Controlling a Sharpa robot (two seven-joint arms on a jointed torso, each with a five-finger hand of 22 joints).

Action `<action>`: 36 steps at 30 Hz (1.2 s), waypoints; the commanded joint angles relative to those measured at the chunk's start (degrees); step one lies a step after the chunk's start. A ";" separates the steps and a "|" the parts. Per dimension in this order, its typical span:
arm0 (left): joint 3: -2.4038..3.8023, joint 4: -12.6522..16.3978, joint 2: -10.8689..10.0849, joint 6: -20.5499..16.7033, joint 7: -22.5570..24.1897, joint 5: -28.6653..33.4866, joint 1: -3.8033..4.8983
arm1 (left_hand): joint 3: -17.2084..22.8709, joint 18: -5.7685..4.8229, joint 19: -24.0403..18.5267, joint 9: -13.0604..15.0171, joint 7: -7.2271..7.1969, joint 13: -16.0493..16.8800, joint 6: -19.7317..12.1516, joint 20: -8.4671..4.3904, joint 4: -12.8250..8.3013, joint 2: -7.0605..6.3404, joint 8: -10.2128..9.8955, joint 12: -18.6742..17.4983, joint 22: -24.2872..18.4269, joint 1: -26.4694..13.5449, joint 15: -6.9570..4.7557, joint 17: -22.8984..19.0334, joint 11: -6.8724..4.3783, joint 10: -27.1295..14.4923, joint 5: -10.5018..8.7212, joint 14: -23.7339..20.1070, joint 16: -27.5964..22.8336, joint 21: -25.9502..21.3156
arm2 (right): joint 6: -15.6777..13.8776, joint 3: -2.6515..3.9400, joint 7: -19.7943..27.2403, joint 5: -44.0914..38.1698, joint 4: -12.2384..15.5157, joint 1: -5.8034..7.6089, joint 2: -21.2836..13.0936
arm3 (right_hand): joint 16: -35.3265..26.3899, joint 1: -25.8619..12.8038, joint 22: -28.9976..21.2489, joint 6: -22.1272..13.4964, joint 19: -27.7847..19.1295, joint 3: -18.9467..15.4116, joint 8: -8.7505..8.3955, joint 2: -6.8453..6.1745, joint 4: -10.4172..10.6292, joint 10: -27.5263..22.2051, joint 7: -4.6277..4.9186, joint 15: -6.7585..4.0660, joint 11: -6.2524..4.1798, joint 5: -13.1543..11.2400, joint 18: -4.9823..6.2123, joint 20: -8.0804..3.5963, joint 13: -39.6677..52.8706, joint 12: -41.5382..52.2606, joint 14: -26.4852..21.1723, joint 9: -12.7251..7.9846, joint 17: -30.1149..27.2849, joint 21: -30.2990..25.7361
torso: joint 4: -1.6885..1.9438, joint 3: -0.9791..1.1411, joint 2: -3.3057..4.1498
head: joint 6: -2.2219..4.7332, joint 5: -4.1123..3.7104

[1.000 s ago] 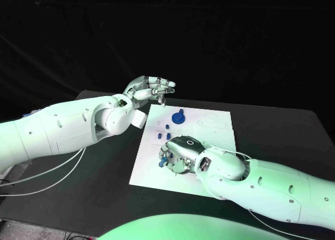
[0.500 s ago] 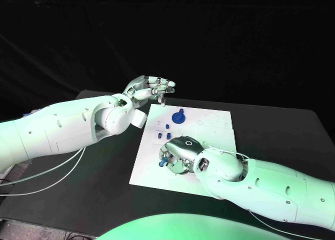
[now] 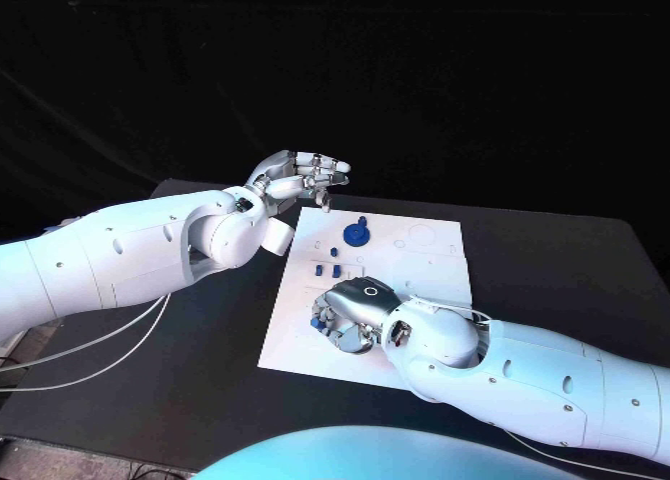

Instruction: Assemble the parts on the task board

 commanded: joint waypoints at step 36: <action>-0.02 0.97 -1.12 0.80 0.23 0.32 -0.25 | -0.25 0.84 -0.04 -0.04 0.01 -0.10 -0.24 0.50 -0.17 0.32 0.40 0.21 -0.09 -0.40 0.05 -0.11 -0.09 -0.66 0.26 -0.58 0.40 -0.20 | -5.60 1.45 -3.61 33.16 15.64 5.08 -31.31 | 4.82 -6.26 6.82 1.75 5.03 -13.63 8.41 -2.95 10.54 5.66 -2.42 -1.87 -2.73 6.90 -2.46 -1.88 47.27 46.81 3.33 10.45 8.90 9.00 | -1.35 0.44 -0.73 | 1.04 -6.10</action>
